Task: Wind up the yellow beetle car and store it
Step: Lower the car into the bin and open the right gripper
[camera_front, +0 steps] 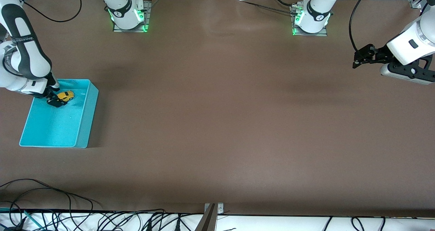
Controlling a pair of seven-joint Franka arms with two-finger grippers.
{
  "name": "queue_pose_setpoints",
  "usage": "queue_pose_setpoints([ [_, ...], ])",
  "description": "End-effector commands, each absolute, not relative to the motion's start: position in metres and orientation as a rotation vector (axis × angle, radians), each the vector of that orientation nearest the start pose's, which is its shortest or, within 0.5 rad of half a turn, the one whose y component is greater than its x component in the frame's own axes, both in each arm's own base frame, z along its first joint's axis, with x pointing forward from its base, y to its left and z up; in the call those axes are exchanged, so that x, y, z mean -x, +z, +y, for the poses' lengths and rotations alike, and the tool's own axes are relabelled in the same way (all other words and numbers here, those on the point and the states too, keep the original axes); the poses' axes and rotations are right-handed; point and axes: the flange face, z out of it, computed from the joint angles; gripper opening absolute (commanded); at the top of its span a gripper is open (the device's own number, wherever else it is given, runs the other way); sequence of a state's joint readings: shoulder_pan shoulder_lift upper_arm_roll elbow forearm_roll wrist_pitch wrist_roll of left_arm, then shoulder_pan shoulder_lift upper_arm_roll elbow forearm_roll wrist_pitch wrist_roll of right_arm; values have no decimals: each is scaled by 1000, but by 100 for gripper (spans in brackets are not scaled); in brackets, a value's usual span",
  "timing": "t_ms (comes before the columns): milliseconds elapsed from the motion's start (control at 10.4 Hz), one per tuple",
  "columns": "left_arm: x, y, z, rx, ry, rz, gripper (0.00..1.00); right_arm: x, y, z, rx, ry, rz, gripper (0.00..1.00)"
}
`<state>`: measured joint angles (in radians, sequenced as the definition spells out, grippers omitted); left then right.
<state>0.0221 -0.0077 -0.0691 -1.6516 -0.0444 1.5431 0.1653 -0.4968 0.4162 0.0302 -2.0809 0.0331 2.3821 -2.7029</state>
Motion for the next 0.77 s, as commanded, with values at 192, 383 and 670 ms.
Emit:
queue_pose_setpoints([
  [192,-545,594,-31,3161,163,326,100,-526,283,-231,-1579,84,2820,100],
  [383,-545,594,-31,3160,163,326,100,-527,315,-209,-1701,66,2750,100],
  [670,-545,594,-31,3161,163,326,100,-520,353,-173,-1990,29,2570,100],
])
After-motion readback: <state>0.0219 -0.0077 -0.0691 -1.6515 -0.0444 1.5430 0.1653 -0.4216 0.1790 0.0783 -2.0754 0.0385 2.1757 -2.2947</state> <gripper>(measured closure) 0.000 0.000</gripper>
